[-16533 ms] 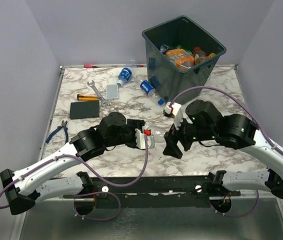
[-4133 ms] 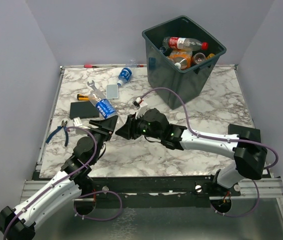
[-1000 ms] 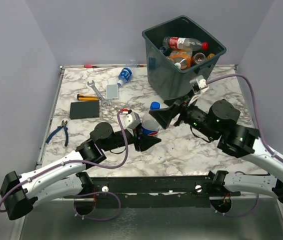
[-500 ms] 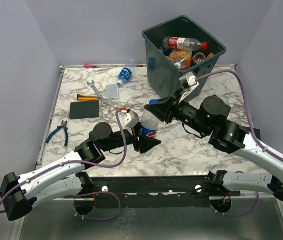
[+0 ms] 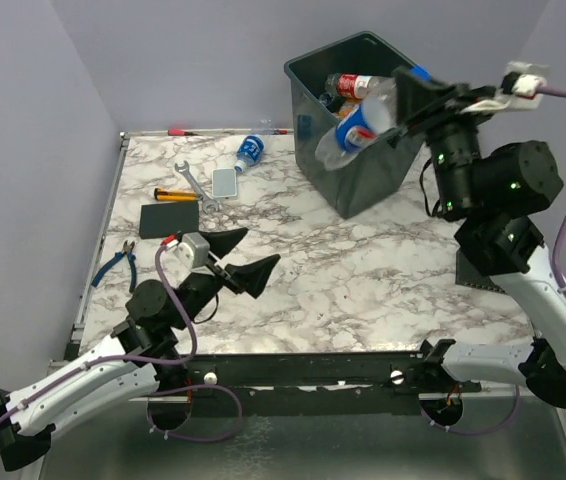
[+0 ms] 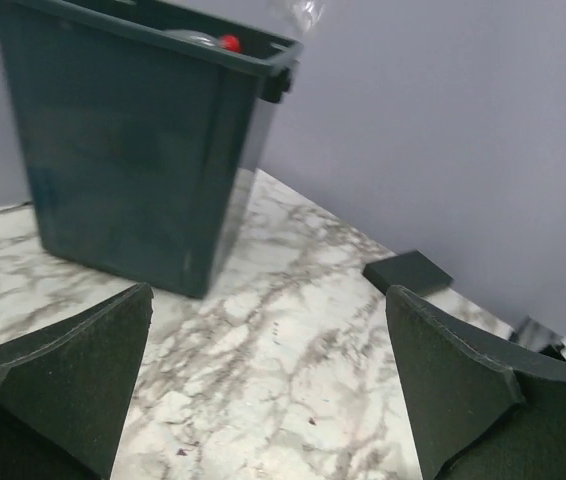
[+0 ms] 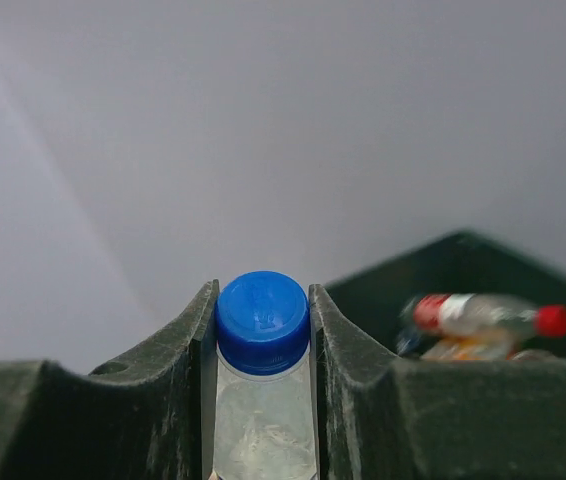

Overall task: Put the plastic bottles in the bin
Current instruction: Place the plastic bottle in the trash bin.

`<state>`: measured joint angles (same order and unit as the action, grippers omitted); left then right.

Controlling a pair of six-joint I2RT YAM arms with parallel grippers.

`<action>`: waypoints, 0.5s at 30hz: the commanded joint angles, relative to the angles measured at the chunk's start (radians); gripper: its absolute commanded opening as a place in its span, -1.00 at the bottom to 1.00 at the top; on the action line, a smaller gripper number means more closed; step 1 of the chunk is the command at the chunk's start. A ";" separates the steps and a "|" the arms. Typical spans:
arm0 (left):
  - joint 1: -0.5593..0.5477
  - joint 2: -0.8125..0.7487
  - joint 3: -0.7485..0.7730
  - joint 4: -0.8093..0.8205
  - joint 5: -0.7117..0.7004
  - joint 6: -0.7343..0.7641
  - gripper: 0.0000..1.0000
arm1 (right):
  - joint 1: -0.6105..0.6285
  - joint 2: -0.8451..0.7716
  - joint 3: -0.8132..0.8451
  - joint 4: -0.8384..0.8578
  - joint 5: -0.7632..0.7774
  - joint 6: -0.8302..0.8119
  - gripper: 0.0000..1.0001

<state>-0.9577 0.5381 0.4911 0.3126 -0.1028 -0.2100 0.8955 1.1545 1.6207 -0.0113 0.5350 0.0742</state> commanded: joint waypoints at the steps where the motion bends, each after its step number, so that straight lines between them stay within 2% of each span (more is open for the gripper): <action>1: -0.002 -0.108 -0.063 -0.008 -0.241 0.051 0.98 | -0.165 0.118 0.057 0.337 0.134 -0.168 -0.99; 4: -0.001 -0.165 -0.089 -0.027 -0.283 0.062 0.98 | -0.258 0.237 0.075 0.592 0.107 -0.288 -0.99; 6: -0.001 -0.194 -0.108 -0.032 -0.305 0.063 0.99 | -0.352 0.294 0.047 0.725 0.026 -0.236 -0.99; 10: -0.001 -0.231 -0.139 -0.031 -0.320 0.052 0.98 | -0.502 0.420 0.101 0.708 -0.065 0.018 -0.99; 15: -0.001 -0.245 -0.151 -0.049 -0.321 0.052 0.98 | -0.549 0.570 0.161 0.715 -0.145 0.099 -0.99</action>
<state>-0.9577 0.3099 0.3531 0.2890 -0.3874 -0.1669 0.3630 1.6707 1.7084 0.6128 0.4889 0.0582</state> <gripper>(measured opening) 0.990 0.336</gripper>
